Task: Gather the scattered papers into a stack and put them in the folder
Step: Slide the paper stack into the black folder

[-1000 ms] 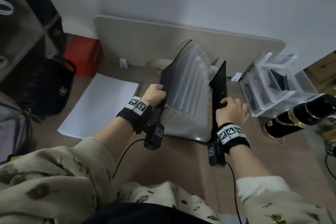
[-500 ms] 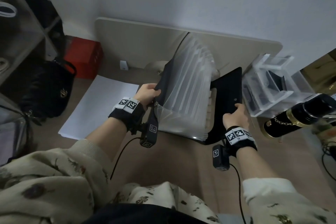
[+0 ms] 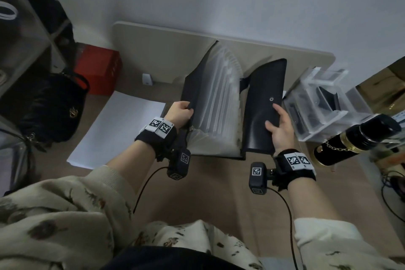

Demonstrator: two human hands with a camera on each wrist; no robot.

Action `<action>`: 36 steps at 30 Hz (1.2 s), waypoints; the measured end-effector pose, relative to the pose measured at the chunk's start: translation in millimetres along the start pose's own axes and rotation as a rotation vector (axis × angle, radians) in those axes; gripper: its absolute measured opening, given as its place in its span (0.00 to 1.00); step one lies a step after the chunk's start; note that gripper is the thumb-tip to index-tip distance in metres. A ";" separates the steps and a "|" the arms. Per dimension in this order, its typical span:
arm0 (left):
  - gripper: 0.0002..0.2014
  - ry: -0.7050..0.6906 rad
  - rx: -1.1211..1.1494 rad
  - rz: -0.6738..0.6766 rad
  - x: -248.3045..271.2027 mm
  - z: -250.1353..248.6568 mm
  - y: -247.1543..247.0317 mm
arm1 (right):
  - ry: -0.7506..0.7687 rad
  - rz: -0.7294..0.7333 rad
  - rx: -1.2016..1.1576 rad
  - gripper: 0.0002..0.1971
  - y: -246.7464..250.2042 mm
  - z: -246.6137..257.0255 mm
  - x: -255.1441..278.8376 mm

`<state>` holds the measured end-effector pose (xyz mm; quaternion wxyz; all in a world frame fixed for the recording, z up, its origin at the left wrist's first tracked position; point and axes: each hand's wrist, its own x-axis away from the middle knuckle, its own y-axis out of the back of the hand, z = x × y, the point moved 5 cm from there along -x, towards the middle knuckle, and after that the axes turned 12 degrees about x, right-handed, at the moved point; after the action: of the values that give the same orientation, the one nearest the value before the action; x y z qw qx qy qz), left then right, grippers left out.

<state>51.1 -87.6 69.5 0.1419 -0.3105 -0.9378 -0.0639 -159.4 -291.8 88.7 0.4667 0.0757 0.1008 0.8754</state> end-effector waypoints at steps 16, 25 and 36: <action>0.14 0.202 0.265 0.034 10.4 16.9 12.0 | -0.056 0.208 -0.518 0.24 -50.2 39.2 11.8; 0.16 0.201 0.207 0.011 14.9 11.3 10.6 | -0.200 0.202 -0.339 0.23 -46.0 -5.8 9.8; 0.15 0.172 0.180 0.051 15.7 4.2 1.1 | 0.051 -0.213 0.635 0.34 -28.5 19.7 7.0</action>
<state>38.8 -77.0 70.3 0.2509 -0.3136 -0.9158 -0.0023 -136.0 -268.4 101.0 0.5059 0.1846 0.3874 0.7483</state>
